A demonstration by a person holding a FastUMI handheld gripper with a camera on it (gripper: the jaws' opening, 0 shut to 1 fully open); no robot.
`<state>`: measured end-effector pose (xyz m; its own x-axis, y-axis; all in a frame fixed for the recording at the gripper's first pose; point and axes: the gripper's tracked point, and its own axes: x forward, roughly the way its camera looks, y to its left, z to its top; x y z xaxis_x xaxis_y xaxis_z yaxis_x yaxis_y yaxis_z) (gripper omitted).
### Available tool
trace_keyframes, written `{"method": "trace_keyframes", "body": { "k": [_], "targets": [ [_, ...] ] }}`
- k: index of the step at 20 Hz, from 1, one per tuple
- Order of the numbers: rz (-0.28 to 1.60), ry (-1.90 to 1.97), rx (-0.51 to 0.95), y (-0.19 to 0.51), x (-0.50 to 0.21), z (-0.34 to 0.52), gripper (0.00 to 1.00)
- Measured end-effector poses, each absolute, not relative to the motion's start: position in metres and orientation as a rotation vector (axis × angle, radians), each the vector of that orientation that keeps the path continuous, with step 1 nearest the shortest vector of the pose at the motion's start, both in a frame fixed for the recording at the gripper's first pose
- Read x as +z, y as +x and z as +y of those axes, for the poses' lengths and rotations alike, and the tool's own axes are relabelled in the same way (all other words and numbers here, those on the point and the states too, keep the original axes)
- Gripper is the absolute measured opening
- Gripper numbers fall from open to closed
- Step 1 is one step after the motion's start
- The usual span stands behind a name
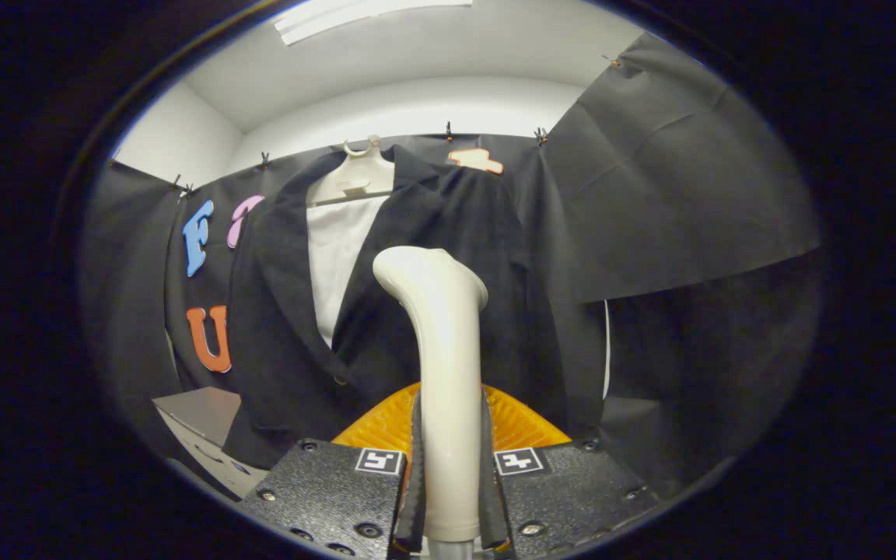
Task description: Iron the clothes twice with a garment steamer, once on the left side and once on the right side.
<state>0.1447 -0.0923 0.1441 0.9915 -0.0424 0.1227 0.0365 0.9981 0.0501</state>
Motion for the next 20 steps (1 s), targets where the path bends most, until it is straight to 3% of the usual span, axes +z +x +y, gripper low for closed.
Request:
{"method": "trace_keyframes", "body": {
  "k": [12, 20],
  "targets": [
    [0.109, 0.039, -0.129, 0.122, 0.020, -0.108, 0.30],
    [0.127, -0.003, -0.135, 0.100, -0.016, -0.100, 0.30]
  ]
}}
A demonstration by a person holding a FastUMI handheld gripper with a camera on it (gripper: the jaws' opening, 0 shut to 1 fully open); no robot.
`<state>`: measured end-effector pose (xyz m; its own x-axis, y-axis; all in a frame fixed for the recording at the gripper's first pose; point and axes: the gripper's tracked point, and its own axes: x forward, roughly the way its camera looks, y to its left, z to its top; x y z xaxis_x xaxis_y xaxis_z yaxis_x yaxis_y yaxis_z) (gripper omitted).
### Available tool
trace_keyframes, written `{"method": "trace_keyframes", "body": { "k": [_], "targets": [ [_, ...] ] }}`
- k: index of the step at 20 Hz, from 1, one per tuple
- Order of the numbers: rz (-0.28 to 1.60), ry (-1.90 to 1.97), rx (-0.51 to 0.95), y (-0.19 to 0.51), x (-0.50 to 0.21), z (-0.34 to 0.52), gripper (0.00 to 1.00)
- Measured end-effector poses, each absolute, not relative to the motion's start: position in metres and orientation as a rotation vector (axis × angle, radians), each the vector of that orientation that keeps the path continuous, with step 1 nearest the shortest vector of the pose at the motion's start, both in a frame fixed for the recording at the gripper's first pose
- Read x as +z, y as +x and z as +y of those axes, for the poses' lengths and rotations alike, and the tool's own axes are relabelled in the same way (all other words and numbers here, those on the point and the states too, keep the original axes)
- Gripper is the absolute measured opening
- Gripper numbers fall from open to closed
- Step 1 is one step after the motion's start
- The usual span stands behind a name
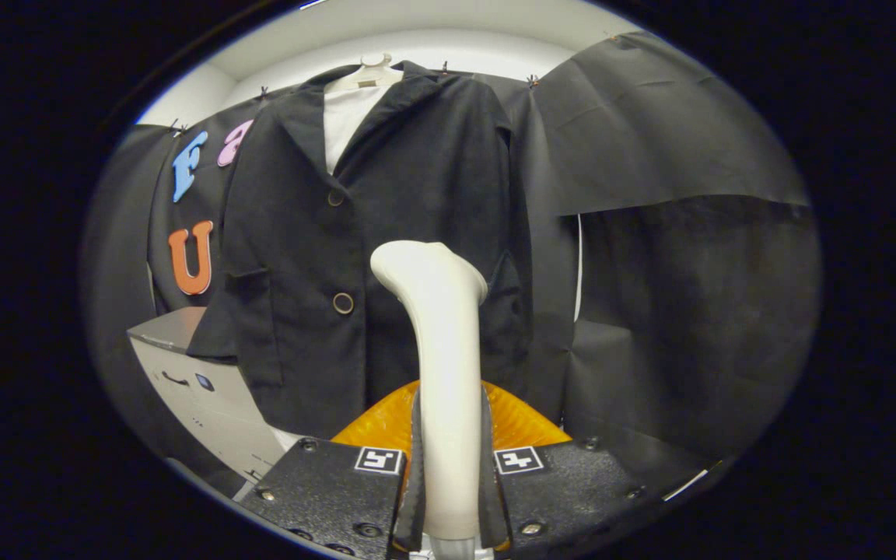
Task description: Iron the clothes twice with a garment steamer, once on the left side and once on the right side.
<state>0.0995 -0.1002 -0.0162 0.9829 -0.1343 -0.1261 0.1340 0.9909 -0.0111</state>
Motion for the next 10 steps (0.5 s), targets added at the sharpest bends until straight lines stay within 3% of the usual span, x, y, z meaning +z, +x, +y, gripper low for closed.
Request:
{"method": "trace_keyframes", "body": {
  "k": [10],
  "targets": [
    [0.324, -0.002, -0.180, 0.087, -0.116, -0.103, 0.30]
  ]
}}
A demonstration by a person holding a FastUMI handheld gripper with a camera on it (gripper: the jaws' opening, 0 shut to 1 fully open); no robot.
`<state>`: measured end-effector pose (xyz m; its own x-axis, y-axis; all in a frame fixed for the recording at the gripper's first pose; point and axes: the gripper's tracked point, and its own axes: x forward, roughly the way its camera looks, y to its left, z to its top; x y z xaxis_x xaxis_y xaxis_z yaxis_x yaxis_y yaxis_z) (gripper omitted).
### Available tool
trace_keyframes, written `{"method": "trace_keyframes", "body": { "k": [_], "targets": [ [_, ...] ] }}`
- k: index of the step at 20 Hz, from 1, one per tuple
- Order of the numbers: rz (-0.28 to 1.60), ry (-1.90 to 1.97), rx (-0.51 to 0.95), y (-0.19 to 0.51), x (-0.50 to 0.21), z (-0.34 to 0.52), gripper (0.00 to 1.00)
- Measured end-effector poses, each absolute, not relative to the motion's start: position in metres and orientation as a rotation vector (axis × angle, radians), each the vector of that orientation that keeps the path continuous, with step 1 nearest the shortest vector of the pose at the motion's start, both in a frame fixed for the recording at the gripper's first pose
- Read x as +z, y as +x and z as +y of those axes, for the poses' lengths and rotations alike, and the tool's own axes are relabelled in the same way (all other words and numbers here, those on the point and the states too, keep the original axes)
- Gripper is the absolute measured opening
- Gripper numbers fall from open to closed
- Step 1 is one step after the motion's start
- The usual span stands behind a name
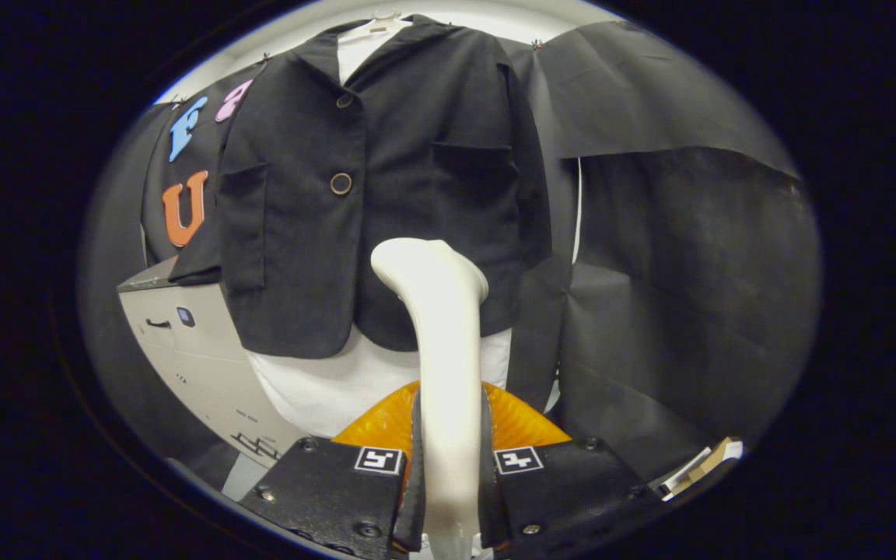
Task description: Iron the clothes twice with a garment steamer, once on the left side and once on the right side.
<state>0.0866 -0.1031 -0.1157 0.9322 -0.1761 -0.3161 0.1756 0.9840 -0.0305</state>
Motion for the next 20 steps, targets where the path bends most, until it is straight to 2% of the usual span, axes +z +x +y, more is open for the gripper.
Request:
{"method": "trace_keyframes", "body": {
  "k": [5, 11, 20],
  "targets": [
    [0.369, -0.007, -0.186, 0.060, -0.140, -0.096, 0.30],
    [0.396, 0.021, -0.183, -0.022, -0.155, -0.082, 0.30],
    [0.324, 0.022, -0.156, -0.138, -0.092, -0.082, 0.30]
  ]
}}
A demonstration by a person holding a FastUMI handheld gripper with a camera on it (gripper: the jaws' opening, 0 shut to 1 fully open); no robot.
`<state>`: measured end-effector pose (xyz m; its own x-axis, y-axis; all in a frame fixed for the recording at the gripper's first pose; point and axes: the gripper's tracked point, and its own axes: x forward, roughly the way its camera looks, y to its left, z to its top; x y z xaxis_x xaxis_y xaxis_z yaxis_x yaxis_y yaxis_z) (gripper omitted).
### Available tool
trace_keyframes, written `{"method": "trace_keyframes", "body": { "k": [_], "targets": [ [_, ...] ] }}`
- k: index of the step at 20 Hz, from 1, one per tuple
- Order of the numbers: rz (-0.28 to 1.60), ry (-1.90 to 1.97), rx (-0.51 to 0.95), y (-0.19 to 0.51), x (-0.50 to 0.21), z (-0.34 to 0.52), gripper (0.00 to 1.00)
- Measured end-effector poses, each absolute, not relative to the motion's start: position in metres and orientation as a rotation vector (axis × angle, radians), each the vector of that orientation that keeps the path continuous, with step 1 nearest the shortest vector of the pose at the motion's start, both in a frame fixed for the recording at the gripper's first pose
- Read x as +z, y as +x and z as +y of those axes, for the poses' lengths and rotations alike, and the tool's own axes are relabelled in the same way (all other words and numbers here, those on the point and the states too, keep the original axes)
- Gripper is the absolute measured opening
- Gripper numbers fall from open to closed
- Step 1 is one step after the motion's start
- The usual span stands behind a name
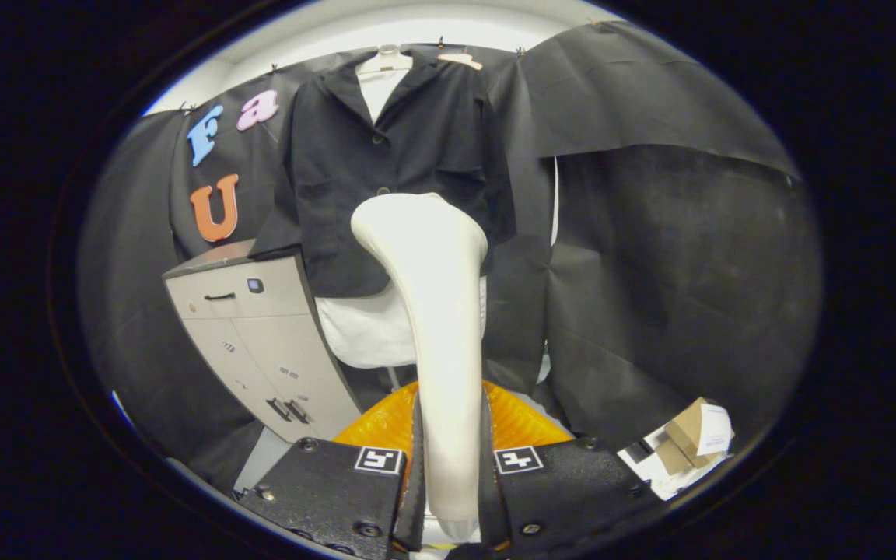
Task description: Iron the clothes twice with a garment steamer, once on the left side and once on the right side.
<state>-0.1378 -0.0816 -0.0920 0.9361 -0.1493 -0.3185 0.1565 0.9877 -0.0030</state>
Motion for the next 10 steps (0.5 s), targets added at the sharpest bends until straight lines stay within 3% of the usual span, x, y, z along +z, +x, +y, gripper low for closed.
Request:
{"method": "trace_keyframes", "body": {
  "k": [10],
  "targets": [
    [0.233, 0.007, -0.024, -0.219, -0.014, -0.092, 0.30]
  ]
}}
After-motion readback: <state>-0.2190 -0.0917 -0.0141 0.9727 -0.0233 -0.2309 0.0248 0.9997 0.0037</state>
